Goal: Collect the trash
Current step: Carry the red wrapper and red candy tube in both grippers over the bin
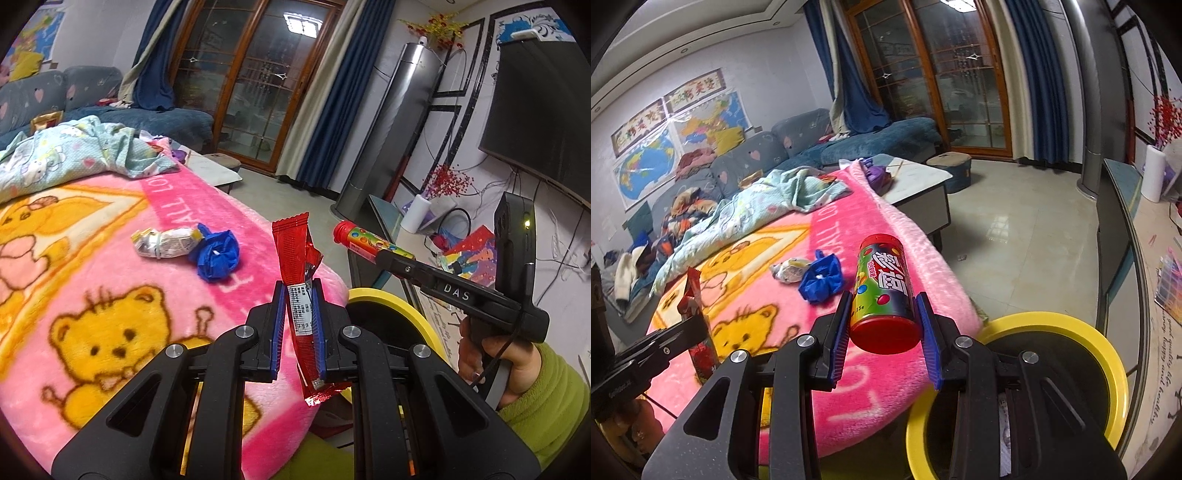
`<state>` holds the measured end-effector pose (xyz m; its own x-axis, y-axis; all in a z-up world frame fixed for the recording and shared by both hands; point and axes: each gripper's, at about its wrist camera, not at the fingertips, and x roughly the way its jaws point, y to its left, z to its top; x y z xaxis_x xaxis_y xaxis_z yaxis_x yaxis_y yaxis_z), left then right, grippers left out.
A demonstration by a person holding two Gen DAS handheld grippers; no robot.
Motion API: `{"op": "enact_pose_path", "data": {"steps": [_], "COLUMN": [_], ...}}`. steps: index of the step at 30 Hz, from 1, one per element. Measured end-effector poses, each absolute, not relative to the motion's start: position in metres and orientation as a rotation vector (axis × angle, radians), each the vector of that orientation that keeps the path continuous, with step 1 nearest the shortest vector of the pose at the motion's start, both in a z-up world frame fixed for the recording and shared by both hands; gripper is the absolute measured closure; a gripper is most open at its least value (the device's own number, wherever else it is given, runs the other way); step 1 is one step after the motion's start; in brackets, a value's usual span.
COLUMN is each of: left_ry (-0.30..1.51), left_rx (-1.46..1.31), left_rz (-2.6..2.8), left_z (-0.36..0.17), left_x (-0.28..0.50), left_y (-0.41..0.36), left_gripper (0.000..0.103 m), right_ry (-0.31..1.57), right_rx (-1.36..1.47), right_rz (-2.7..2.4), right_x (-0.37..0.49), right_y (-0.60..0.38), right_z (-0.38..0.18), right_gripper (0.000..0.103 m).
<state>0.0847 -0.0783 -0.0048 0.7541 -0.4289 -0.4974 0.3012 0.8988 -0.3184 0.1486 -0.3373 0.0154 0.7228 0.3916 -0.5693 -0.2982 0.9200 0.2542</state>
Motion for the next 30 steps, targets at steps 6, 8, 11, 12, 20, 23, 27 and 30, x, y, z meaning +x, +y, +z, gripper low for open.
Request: {"op": "enact_pose_path", "data": {"steps": [6,8,11,12,20,23,27,30], "left_ry": [0.599,0.602,0.606,0.607,0.612,0.614,0.62,0.629], "left_rx": [-0.201,-0.192,-0.178,-0.173,-0.133,-0.114,-0.088,-0.07], "left_rz": [-0.424,-0.433,-0.448,-0.454,-0.489,-0.507,-0.535,-0.557], "left_z": [-0.005,-0.005,-0.005,-0.006,-0.006,-0.005,-0.006,-0.008], "left_x": [0.09,0.091,0.092,0.093,0.093,0.093,0.095,0.097], "left_y": [-0.09,-0.095,-0.103,-0.105,-0.129,-0.138,-0.153,-0.165], "left_gripper": [0.094,0.094,0.094,0.094,0.094,0.094,0.094,0.094], "right_ry": [0.669,0.672,0.679,0.68,0.691,0.695,0.709,0.722], "right_rx": [0.179,0.188,0.203,0.206,0.231,0.236,0.245,0.246], "right_rz": [0.349,0.336,0.318,0.311,0.265,0.245,0.219,0.2], "right_x": [0.149,0.149,0.148,0.147,0.142,0.138,0.135,0.132], "right_y": [-0.355,-0.361,-0.37,-0.373,-0.398,-0.409,-0.422,-0.432], "right_z": [0.012,0.011,0.009,0.008,0.001,-0.002,-0.007,-0.012], "right_gripper": [0.07,0.07,0.07,0.07,0.07,0.07,0.07,0.07]}}
